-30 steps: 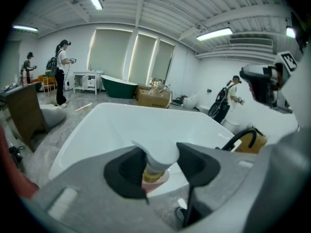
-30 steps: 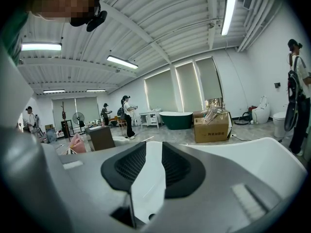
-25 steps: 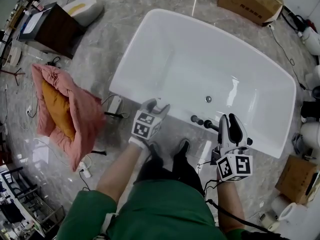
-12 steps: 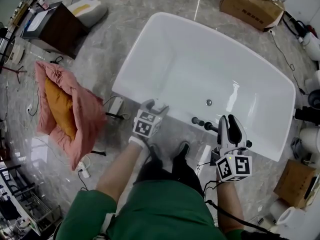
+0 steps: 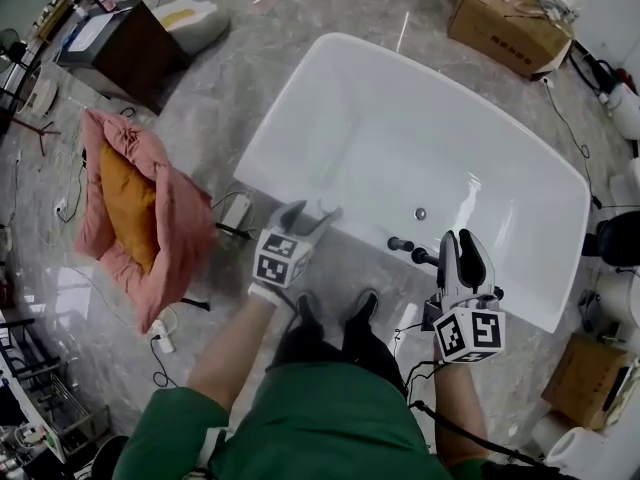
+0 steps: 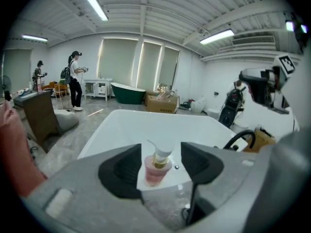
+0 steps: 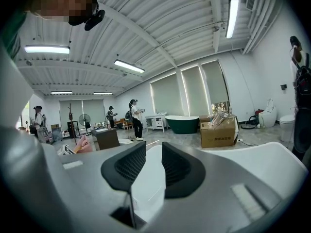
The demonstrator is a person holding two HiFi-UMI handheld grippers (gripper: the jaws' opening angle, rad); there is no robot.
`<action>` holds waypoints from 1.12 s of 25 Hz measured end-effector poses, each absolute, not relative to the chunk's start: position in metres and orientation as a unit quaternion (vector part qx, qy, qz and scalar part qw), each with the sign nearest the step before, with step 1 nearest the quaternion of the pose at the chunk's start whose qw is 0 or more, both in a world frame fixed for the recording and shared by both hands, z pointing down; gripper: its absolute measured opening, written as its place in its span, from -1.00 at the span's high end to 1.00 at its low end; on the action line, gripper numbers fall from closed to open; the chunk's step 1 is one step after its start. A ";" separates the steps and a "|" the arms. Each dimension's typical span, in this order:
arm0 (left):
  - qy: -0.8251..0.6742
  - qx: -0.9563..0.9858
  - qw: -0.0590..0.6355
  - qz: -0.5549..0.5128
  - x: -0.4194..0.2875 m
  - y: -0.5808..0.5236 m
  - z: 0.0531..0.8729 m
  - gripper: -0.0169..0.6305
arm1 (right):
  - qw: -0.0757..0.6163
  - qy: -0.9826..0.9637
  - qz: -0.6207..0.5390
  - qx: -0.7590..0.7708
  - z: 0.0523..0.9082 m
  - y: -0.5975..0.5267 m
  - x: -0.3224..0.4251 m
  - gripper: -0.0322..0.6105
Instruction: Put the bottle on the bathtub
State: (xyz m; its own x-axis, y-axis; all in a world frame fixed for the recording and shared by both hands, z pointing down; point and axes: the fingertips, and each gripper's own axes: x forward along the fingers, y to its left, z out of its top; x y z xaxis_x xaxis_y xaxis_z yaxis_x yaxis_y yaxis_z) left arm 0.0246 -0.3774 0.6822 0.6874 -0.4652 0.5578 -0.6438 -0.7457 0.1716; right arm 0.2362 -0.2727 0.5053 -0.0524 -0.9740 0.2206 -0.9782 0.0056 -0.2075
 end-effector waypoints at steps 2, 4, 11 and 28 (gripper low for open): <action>-0.312 0.905 0.174 0.233 0.016 -0.371 0.665 0.18 | 0.007 -0.711 0.149 0.687 0.502 -0.268 0.231 0.60; -0.317 0.908 0.165 0.219 0.008 -0.364 0.645 0.19 | 0.004 -0.713 0.145 0.686 0.497 -0.264 0.224 0.60; -0.345 0.917 0.128 0.152 -0.017 -0.353 0.553 0.32 | -0.009 -0.727 0.124 0.676 0.464 -0.253 0.201 0.60; -0.413 0.905 0.046 0.088 -0.060 -0.334 0.406 0.51 | -0.029 -0.749 0.058 0.660 0.387 -0.240 0.169 0.60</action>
State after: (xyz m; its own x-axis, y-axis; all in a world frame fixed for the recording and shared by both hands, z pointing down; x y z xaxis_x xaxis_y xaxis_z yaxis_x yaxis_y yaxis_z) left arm -0.0605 -0.3342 0.4059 0.6434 -0.7394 0.1983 -0.7558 -0.6547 0.0109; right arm 0.1691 -0.2395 0.3875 -0.1277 -0.9913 0.0333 -0.9846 0.1227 -0.1247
